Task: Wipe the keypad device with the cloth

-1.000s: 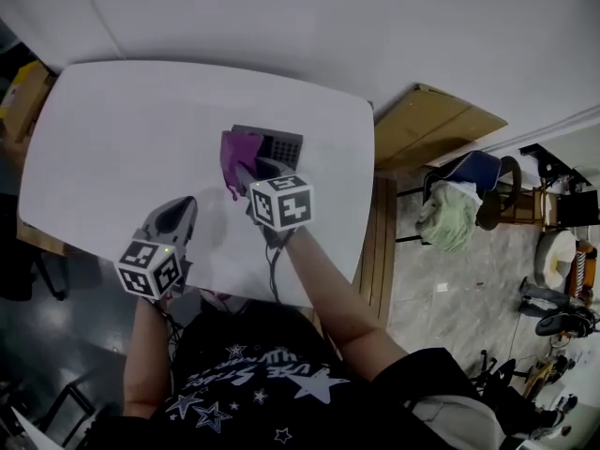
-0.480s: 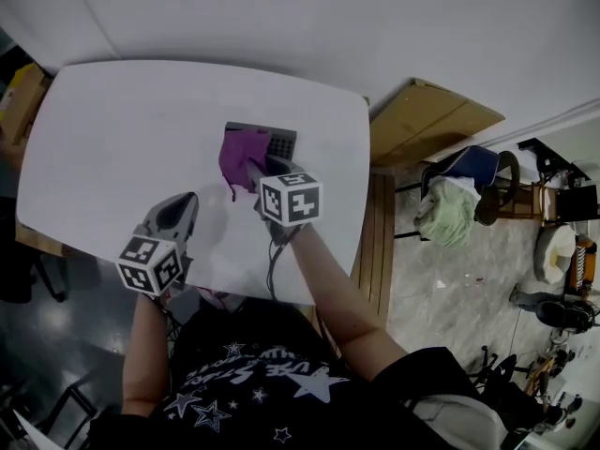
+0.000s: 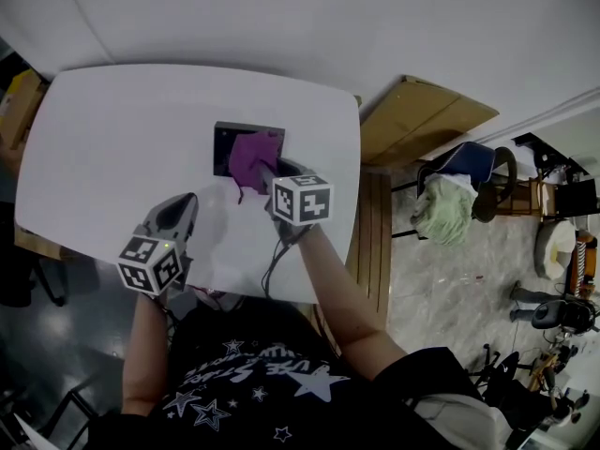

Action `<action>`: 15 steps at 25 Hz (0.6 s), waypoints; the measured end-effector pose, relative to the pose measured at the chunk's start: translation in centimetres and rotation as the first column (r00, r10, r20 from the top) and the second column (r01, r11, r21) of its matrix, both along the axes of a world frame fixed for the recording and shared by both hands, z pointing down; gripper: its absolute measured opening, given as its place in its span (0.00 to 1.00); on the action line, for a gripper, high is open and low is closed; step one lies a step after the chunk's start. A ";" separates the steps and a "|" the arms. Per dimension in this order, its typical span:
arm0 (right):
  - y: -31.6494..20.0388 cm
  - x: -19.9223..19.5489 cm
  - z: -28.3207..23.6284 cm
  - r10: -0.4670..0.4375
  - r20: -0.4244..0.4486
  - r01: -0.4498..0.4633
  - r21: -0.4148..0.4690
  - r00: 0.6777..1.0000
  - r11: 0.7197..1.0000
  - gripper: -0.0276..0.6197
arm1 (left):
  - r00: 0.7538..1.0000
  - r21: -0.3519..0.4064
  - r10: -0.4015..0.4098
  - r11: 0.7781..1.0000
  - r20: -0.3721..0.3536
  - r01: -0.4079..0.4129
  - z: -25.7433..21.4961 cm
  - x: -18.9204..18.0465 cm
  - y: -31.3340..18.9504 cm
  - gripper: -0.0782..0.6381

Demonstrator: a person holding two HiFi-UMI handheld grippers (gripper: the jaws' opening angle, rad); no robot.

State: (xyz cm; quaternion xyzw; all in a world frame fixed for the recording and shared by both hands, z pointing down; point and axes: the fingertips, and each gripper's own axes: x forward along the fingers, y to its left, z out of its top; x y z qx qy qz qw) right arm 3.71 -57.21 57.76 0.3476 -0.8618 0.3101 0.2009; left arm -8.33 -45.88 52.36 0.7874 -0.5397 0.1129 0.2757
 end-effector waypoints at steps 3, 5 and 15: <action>0.1 1.4 0.3 0.007 -0.005 -0.007 -0.004 1.000 1.000 0.19 | 1.000 0.000 0.002 1.000 -0.002 -0.002 0.1 1.0 0.2 0.12; 0.0 2.0 0.2 0.010 -0.007 -0.010 -0.004 1.000 1.000 0.19 | 1.000 -0.001 0.002 1.000 -0.006 -0.002 0.1 1.4 0.1 0.12; 0.4 4.5 0.3 0.026 -0.031 -0.026 0.004 0.999 1.000 0.19 | 1.000 0.021 0.008 1.000 -0.026 -0.007 0.2 3.2 0.5 0.12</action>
